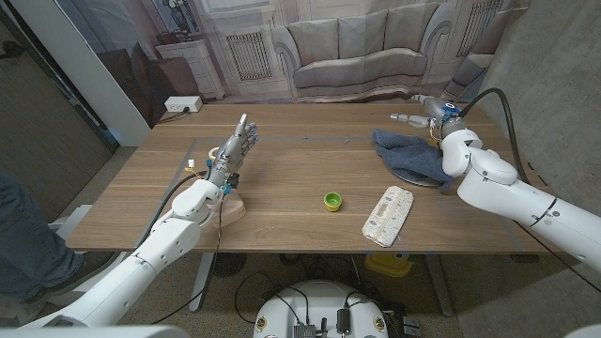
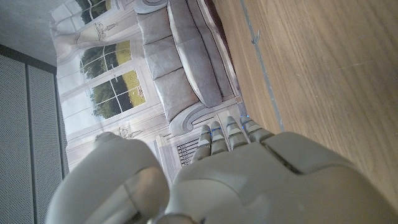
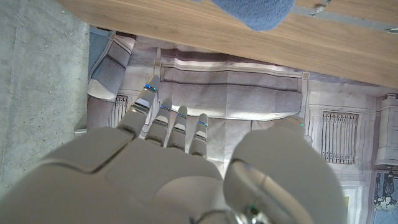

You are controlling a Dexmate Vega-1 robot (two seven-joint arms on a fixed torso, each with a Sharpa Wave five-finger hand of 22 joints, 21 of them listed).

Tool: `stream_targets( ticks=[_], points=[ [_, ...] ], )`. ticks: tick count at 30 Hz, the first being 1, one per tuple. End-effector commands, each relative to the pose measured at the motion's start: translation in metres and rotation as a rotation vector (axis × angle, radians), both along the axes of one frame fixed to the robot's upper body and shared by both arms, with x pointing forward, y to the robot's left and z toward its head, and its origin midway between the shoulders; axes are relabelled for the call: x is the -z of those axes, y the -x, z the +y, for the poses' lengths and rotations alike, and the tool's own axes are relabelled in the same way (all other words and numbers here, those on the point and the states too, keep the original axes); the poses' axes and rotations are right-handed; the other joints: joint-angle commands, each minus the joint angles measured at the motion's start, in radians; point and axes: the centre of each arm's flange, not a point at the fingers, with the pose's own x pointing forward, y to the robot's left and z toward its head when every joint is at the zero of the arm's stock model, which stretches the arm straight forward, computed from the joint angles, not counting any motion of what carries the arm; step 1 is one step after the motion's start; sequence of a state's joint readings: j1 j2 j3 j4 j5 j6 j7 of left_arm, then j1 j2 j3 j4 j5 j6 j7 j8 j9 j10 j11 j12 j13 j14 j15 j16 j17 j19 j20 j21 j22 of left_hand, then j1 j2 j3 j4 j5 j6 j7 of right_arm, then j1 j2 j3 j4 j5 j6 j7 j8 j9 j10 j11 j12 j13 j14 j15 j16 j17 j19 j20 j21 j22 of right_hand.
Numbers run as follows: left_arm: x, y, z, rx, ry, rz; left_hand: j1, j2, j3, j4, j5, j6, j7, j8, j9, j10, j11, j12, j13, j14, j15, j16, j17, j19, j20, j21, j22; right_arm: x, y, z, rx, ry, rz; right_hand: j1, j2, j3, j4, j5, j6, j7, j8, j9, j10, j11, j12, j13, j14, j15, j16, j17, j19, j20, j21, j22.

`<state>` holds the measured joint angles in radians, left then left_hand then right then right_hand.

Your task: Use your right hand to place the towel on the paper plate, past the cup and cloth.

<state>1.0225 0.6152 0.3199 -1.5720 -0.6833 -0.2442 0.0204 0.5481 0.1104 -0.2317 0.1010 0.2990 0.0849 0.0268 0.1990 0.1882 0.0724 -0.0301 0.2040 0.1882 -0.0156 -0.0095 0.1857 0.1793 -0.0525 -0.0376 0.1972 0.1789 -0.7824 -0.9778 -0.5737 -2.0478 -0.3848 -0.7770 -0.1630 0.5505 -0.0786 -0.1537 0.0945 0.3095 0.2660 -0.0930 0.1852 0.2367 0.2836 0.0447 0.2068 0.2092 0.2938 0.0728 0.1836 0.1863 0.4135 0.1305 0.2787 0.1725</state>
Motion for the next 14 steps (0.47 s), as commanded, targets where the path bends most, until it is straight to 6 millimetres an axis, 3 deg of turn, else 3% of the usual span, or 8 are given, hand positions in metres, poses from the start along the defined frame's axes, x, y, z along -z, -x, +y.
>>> stream_targets(
  ticks=[1, 14],
  points=[
    [0.0022, 0.0008, 0.0065, 0.001, -0.005, -0.001, 0.006, 0.006, -0.011, 0.0, -0.002, 0.009, 0.0, 0.002, 0.002, 0.01, -0.003, 0.003, 0.005, 0.005, -0.003, 0.003, 0.005, 0.003, -0.004, 0.004, 0.002, -0.0067, 0.0051, 0.006, 0.004, 0.002, -0.023, -0.007, 0.001, -0.006, 0.0, 0.007, -0.002, 0.001, 0.007, 0.003, 0.003, 0.006, 0.007, 0.001, 0.001, -0.008, 0.004, 0.002, 0.008, -0.001, -0.005, 0.003],
    [-0.0018, 0.0013, 0.011, 0.005, -0.015, 0.008, 0.006, 0.007, -0.012, 0.0, -0.002, 0.01, -0.001, 0.002, 0.002, 0.011, -0.001, 0.003, 0.005, 0.005, -0.003, 0.003, 0.004, 0.002, -0.004, 0.003, 0.002, -0.0067, 0.0029, 0.0106, 0.009, -0.009, -0.015, -0.011, 0.003, -0.009, 0.003, 0.011, -0.001, 0.001, 0.009, 0.0, 0.002, 0.006, 0.008, 0.0, -0.001, -0.007, 0.004, 0.002, 0.004, 0.0, -0.012, 0.003]
  ],
)
